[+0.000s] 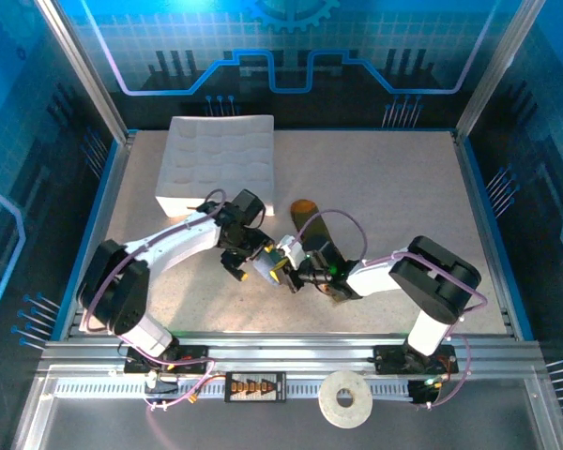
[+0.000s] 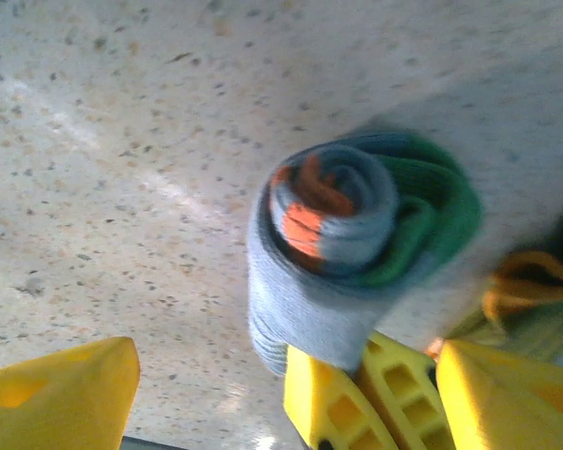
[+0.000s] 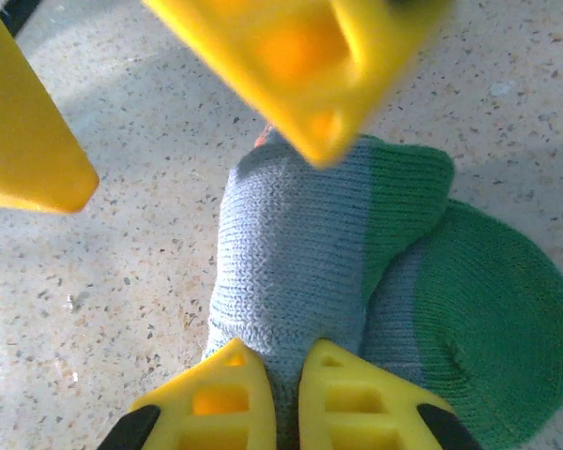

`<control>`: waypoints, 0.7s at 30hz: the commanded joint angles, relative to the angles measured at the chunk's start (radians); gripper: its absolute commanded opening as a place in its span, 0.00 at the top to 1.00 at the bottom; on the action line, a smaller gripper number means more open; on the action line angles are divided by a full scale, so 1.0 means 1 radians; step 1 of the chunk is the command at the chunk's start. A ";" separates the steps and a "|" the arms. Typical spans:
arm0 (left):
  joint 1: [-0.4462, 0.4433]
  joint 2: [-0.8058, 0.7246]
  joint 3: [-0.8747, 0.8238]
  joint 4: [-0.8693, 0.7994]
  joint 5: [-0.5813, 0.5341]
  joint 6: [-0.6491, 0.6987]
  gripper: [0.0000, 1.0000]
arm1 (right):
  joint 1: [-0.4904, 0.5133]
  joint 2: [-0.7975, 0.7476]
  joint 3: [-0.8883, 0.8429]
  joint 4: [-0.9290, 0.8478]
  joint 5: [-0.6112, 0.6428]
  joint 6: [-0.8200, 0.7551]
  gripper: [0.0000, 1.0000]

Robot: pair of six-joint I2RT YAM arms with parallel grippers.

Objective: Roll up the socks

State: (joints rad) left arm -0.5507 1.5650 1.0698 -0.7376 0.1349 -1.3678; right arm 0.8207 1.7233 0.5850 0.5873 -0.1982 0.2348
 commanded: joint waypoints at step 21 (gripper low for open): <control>-0.060 0.090 -0.150 0.313 0.003 0.090 0.40 | -0.235 0.265 0.067 -0.376 -0.317 0.224 1.00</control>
State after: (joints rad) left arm -0.5980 1.6012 0.8967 -0.4122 0.1284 -1.2831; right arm 0.6071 1.8900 0.7025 0.5304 -0.6559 0.4320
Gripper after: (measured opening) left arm 0.611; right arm 0.087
